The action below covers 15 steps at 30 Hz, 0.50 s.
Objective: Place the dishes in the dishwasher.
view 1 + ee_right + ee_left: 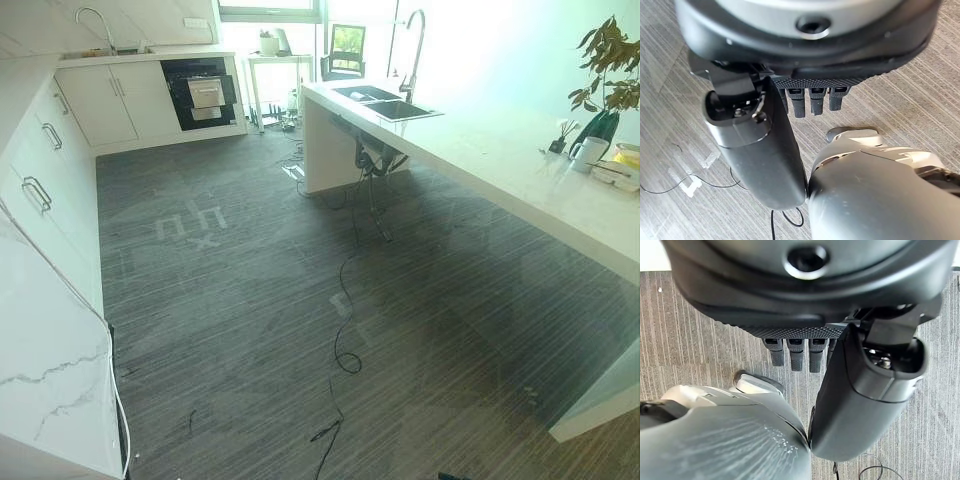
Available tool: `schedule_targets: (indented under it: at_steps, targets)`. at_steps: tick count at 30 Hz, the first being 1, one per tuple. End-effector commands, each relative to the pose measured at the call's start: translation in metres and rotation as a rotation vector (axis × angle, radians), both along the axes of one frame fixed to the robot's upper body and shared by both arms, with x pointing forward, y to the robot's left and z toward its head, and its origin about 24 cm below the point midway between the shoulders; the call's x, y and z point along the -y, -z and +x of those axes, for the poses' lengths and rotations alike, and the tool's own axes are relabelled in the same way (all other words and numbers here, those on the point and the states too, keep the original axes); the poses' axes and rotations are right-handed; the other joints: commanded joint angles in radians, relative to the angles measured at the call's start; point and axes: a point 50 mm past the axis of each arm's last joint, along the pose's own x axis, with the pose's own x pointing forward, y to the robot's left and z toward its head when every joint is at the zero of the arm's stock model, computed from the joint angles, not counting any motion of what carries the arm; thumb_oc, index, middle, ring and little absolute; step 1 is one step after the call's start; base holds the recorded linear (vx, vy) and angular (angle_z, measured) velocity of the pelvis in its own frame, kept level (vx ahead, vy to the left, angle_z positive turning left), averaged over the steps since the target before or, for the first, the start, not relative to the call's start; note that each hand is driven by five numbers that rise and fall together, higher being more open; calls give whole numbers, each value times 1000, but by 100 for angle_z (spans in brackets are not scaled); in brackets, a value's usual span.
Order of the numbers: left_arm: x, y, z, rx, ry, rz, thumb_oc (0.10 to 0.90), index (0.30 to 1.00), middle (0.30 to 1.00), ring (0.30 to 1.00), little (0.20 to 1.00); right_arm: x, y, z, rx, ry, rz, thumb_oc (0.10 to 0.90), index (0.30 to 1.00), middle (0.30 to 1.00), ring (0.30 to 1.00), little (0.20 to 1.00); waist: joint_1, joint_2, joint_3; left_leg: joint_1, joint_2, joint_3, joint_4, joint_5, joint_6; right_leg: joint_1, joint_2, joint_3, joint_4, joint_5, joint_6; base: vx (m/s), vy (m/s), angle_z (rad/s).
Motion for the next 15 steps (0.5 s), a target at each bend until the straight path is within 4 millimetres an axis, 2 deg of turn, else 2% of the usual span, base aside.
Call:
schedule_targets:
  at_steps: [1,5,8,9,10,12,13,14,15]
  targets:
    - [9,1,9,50,-23,-23,800,900,900,900,900,-5,1,-1,3,-97,15,800,900,900,900,900,-16,24,19,64,33,31,-82,-57,-82,77,-28,-22,3,-95,85,17,-50,9]
    - [5,-4,27,183,-97,-8,800,900,900,900,900,-7,-5,22,136,-98,21,800,900,900,900,900,-15,25,23,64,35,28,-82,-54,-85,78,-24,-22,3,-96,81,23,-77,9]
    - [1,-16,58,363,-108,15,800,900,900,900,900,-5,-20,56,317,-99,-1,800,900,900,900,900,-14,27,32,62,38,23,-82,-49,-88,78,-16,-23,3,-98,73,17,-84,3]
    - [1,-16,58,363,-108,15,800,900,900,900,900,-5,-20,56,317,-99,-1,800,900,900,900,900,-14,27,32,62,38,23,-82,-49,-88,78,-16,-23,3,-98,73,14,-111,2]
    - [-1,-27,78,476,-83,44,800,900,900,900,900,-8,-34,78,436,-102,-3,800,900,900,900,900,-17,26,40,64,37,19,-82,-46,-90,75,-9,-17,3,-94,68,10,-121,3]
    - [-3,-38,92,571,-56,71,800,900,900,900,900,-11,-48,92,536,-134,-9,800,900,900,900,900,-20,25,48,67,35,14,-82,-38,-92,71,-3,-9,3,-91,64,14,-143,11]
    - [-5,-46,99,628,-42,108,800,900,900,900,900,-13,-59,101,603,-157,-13,800,900,900,900,900,-18,22,58,72,34,10,-82,-24,-98,70,0,-4,3,-89,59,64,-207,9]
    - [-10,-64,113,761,-101,106,800,900,900,900,900,-17,-80,115,719,-190,-21,800,900,900,900,900,-13,5,84,88,26,23,-82,37,-111,74,-4,7,3,-88,51,82,-240,-6]
    - [-13,-74,119,840,-120,101,800,900,900,900,900,-17,-91,120,776,-200,-20,800,900,900,900,900,-8,-8,101,88,19,30,-82,104,-118,78,-11,13,3,-92,42,70,-316,-18]
